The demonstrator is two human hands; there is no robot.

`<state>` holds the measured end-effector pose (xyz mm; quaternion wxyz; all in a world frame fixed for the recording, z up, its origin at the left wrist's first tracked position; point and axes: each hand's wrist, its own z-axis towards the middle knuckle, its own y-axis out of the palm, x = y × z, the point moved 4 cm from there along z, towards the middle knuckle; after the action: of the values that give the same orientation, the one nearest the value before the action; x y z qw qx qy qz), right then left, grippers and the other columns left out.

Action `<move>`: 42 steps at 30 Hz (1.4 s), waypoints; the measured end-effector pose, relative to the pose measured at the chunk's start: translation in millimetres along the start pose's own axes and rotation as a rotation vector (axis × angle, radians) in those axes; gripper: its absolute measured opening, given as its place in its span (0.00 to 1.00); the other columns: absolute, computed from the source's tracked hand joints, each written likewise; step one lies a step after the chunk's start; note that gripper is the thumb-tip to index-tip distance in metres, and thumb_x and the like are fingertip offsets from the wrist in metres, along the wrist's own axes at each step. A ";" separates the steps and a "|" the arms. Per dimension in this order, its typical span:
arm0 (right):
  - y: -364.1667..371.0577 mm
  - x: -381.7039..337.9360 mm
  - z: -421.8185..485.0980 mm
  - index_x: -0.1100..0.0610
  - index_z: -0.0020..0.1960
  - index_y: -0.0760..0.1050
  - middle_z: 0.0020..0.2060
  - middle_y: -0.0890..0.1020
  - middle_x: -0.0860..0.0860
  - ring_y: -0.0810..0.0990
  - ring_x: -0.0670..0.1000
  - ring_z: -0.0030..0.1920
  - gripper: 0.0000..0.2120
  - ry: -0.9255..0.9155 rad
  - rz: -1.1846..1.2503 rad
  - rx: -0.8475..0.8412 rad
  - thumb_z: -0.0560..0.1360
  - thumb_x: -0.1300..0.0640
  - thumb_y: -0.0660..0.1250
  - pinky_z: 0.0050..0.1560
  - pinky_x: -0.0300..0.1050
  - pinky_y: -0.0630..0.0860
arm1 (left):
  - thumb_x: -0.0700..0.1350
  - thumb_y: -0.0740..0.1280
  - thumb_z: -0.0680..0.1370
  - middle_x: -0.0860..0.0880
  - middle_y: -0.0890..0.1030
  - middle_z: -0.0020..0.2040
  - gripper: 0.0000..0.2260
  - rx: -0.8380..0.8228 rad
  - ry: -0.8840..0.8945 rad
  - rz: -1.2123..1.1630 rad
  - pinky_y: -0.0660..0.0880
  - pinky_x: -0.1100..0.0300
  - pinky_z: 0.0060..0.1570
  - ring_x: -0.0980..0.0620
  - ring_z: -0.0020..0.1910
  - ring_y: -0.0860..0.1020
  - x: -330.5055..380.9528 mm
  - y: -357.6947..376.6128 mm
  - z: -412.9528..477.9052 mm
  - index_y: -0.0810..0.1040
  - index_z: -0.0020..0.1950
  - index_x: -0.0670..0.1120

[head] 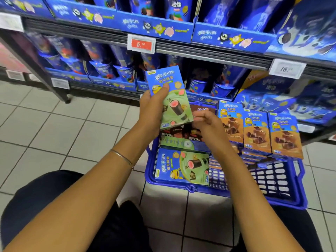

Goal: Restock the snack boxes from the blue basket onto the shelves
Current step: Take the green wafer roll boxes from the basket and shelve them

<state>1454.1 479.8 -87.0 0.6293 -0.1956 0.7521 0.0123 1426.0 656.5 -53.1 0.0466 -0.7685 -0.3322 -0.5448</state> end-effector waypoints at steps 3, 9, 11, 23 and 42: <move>5.9 17.9 -5.3 0.52 0.58 0.77 0.54 0.80 0.50 0.80 0.50 0.53 0.11 0.025 -0.127 -0.113 0.80 0.65 0.66 0.53 0.47 0.77 | 0.48 0.70 0.84 0.41 0.88 0.57 0.16 -0.022 0.037 0.004 0.85 0.42 0.54 0.40 0.53 0.88 4.3 4.4 4.6 0.80 0.67 0.39; 16.4 29.6 -19.5 0.40 0.64 0.76 0.60 0.78 0.43 0.76 0.51 0.63 0.20 -0.099 -0.687 -0.322 0.74 0.49 0.74 0.67 0.55 0.70 | 0.56 0.67 0.85 0.41 0.89 0.54 0.17 -0.039 0.019 -0.009 0.84 0.41 0.57 0.40 0.51 0.88 14.5 11.9 2.9 0.84 0.59 0.44; 19.0 29.8 -20.7 0.39 0.65 0.75 0.60 0.79 0.42 0.78 0.51 0.61 0.19 -0.118 -0.767 -0.302 0.75 0.46 0.73 0.67 0.54 0.69 | 0.60 0.63 0.85 0.39 0.87 0.59 0.23 -0.011 -0.003 -0.031 0.80 0.34 0.64 0.35 0.59 0.85 16.1 12.9 2.3 0.84 0.62 0.42; -9.1 19.4 -19.8 0.48 0.60 0.80 0.54 0.83 0.42 0.82 0.44 0.56 0.15 -0.169 -0.322 -0.236 0.75 0.56 0.76 0.57 0.45 0.80 | 0.65 0.58 0.86 0.42 0.88 0.57 0.28 0.023 -0.018 -0.052 0.81 0.35 0.63 0.38 0.58 0.86 33.8 9.0 -0.4 0.84 0.66 0.44; -65.7 -24.4 -14.6 0.52 0.55 0.83 0.53 0.87 0.53 0.86 0.54 0.53 0.08 0.052 0.504 0.216 0.79 0.49 0.70 0.56 0.57 0.82 | 0.66 0.52 0.86 0.43 0.88 0.57 0.31 0.018 0.032 0.082 0.81 0.38 0.64 0.40 0.58 0.87 36.5 9.8 7.7 0.83 0.65 0.45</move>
<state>1463.9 422.1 -45.8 0.6041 0.0657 0.7898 0.0829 1444.5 669.0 -21.7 0.0810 -0.7724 -0.3042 -0.5516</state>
